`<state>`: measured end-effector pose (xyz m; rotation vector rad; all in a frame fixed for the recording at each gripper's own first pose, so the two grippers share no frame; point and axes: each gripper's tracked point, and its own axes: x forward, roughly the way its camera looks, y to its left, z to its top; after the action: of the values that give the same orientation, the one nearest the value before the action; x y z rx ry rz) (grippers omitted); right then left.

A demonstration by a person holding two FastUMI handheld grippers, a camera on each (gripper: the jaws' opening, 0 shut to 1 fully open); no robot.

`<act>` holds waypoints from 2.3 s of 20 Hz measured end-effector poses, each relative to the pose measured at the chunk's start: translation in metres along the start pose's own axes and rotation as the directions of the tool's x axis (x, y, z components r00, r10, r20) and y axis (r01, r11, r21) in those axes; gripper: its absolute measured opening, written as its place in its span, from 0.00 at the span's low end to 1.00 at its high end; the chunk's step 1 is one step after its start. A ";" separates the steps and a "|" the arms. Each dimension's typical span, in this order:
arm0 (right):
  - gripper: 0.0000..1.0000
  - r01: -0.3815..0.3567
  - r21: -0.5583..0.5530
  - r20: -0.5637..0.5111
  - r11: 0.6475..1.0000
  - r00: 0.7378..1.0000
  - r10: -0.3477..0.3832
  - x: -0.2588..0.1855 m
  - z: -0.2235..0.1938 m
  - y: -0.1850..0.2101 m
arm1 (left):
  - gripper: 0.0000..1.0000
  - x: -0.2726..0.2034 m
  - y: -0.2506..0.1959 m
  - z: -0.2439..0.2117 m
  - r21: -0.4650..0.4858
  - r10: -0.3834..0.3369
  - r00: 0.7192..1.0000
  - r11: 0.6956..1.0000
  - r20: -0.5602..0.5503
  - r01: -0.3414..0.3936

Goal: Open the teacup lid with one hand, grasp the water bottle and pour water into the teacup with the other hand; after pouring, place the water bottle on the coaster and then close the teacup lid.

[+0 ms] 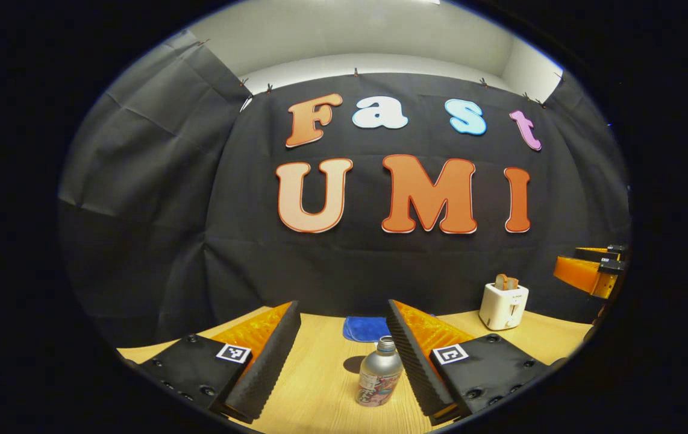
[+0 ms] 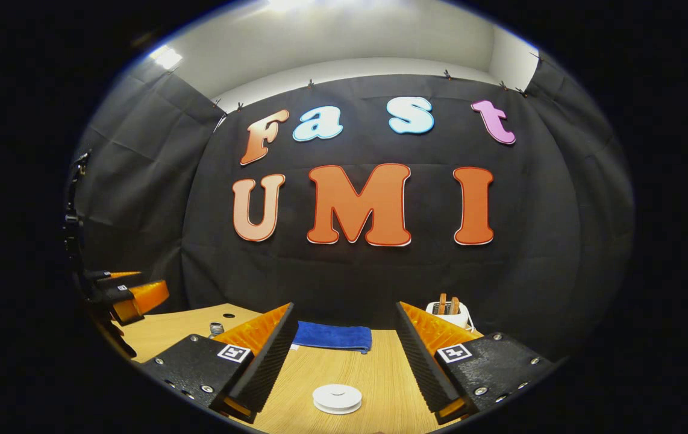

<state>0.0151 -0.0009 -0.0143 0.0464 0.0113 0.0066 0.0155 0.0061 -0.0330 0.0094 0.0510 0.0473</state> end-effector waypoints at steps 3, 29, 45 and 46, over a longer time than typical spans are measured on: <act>0.96 -0.006 -0.006 -0.020 1.000 1.000 0.006 0.004 -0.012 -0.001 | 0.94 0.001 -0.001 0.000 -0.009 -0.009 1.000 1.000 0.000 0.009; 0.57 -0.141 0.008 -0.468 0.990 0.875 0.128 0.058 -0.227 0.028 | 0.94 0.031 -0.017 -0.078 0.062 -0.036 0.989 0.997 -0.145 0.046; 0.26 -0.141 0.055 -0.473 0.989 0.868 0.150 0.067 -0.236 0.028 | 0.94 0.038 -0.035 -0.114 0.065 -0.102 0.969 0.991 -0.226 0.120; 0.24 -0.141 0.063 -0.472 0.988 0.868 0.154 0.067 -0.236 0.028 | 0.97 0.037 -0.039 -0.116 0.067 -0.112 0.966 0.989 -0.232 0.131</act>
<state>0.0794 0.0387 -0.2491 0.0718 0.5044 0.1722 0.0481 -0.0302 -0.1515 0.0828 0.2826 -0.0773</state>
